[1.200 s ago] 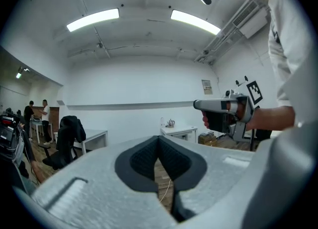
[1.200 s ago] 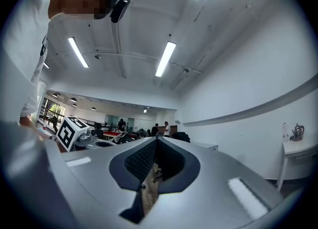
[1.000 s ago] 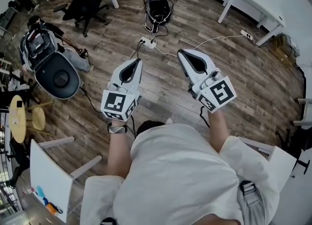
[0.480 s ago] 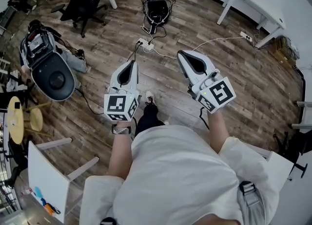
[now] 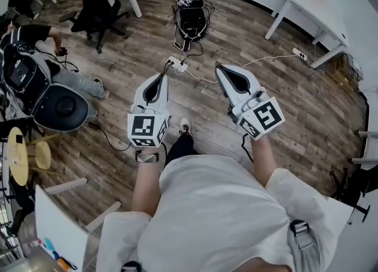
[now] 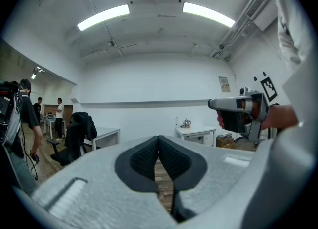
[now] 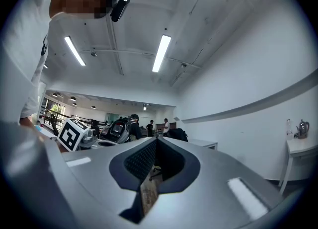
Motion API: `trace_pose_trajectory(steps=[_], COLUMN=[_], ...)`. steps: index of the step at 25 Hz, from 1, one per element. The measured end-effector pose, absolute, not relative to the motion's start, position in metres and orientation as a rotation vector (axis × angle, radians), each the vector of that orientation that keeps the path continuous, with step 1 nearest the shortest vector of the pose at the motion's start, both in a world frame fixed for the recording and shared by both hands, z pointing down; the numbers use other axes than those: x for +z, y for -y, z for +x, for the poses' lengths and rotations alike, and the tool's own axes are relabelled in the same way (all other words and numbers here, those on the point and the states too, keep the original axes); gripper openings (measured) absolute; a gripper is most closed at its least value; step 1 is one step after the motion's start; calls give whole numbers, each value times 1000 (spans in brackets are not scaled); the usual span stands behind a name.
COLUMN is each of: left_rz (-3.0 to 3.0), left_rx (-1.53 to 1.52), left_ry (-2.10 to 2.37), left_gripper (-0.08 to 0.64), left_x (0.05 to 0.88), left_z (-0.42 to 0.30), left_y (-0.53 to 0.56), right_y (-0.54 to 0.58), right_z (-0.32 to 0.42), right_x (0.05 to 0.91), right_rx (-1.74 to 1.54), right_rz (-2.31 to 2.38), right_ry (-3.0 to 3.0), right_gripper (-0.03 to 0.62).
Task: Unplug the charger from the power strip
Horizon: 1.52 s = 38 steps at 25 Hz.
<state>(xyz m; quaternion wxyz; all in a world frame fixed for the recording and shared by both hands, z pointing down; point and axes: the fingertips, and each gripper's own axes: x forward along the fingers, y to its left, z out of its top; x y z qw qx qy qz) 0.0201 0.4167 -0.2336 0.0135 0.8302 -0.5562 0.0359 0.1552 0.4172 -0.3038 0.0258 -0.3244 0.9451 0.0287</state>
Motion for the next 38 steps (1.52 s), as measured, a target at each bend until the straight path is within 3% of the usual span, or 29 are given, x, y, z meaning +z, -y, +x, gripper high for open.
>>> trace_pose_trajectory(steps=[15, 38], left_rz=[2622, 2553], left_rx=[194, 271], left_ry=[1630, 1533], left_gripper=[-2, -2], left_x=[-215, -180], left_z=[-38, -64], left_y=[-244, -158], right_y=[-254, -157], right_z=[95, 68], right_x=[-290, -267], right_rx=[50, -159], right_rz=[-1102, -1151], right_ry=[-2926, -2913], right_gripper=[2, 2])
